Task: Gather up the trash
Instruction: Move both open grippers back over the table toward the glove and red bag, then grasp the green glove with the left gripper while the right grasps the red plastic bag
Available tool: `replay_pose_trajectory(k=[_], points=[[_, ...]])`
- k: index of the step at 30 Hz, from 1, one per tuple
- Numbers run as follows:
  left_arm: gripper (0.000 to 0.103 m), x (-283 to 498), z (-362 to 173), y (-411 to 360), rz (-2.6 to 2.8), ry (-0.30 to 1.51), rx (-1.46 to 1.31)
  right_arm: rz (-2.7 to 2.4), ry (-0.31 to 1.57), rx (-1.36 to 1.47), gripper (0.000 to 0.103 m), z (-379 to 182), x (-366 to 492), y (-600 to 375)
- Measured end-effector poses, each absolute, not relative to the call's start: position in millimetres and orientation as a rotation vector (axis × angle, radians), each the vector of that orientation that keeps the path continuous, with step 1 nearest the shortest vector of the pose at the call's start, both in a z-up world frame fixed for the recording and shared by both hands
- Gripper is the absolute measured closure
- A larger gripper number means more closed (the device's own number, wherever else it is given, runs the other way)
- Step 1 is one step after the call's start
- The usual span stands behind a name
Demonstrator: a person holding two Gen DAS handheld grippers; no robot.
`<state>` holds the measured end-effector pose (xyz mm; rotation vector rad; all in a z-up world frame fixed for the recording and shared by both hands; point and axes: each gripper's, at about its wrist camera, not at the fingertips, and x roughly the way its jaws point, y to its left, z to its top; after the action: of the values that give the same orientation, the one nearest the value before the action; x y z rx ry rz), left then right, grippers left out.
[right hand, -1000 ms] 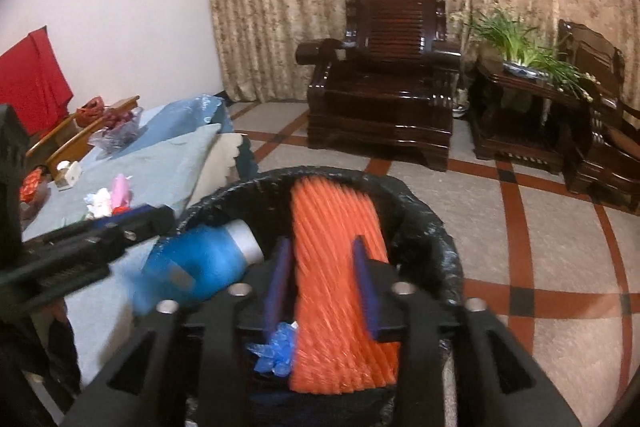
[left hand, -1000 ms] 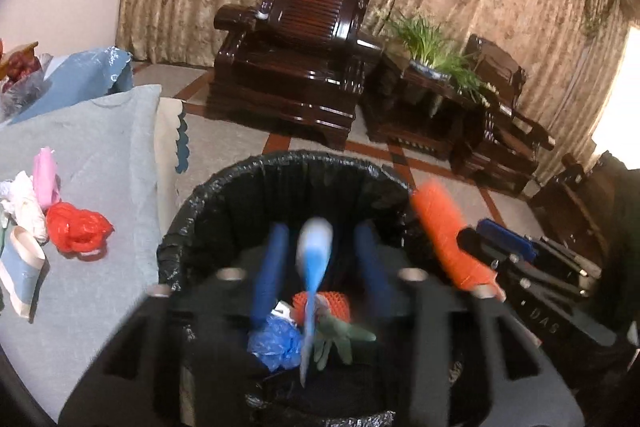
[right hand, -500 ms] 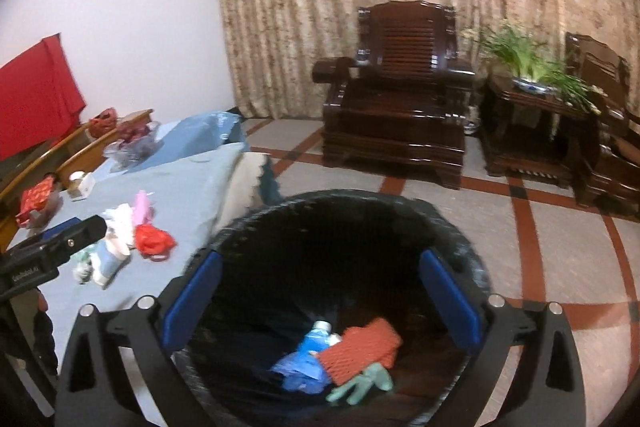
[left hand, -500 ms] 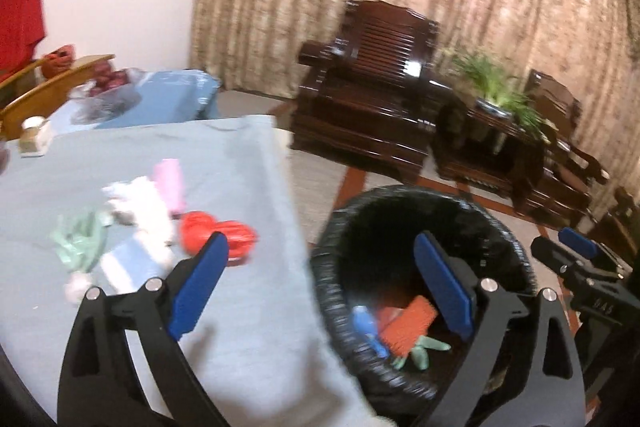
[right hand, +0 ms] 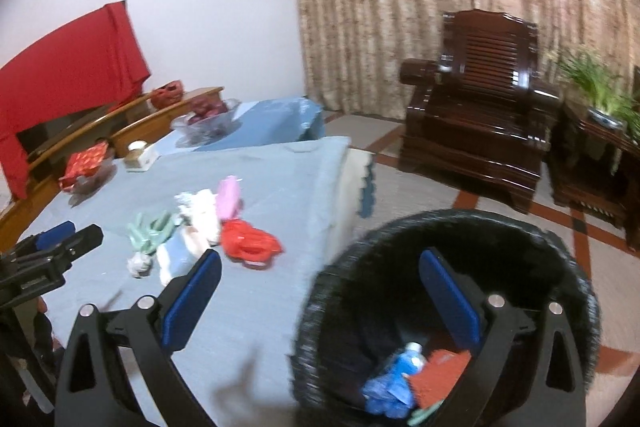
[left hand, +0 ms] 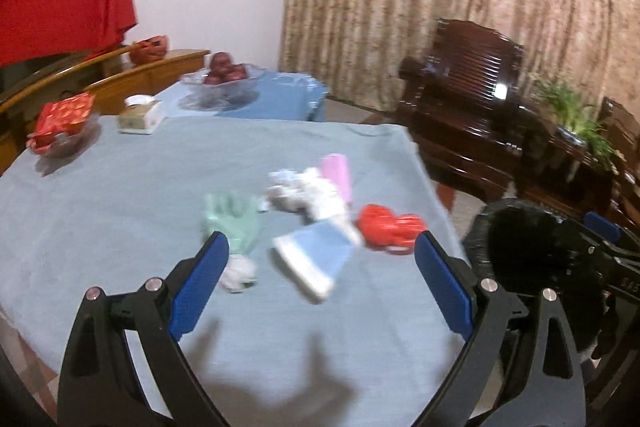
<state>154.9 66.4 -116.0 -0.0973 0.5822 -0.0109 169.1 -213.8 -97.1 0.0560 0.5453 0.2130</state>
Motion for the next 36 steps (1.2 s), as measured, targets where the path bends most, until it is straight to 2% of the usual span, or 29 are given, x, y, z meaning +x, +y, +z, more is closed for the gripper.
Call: replay_pose_trajectory(k=[10,22,27,36], points=[[0.012,168,-141,121,0.089,0.624,-0.092,0.301,0.562,0.004,0.006,-113,200,-148],[0.012,213,-175,142,0.131,0.683,-0.108,0.289,0.637,-0.035,0.007,-150,262,-112],[0.018,240,-191,149,0.133,0.716,-0.105,0.256,0.667,-0.034,0.012,-165,288,-108],[0.018,280,-216,151,0.101,0.79,-0.095,0.261,0.745,-0.034,0.023,-188,320,-101]])
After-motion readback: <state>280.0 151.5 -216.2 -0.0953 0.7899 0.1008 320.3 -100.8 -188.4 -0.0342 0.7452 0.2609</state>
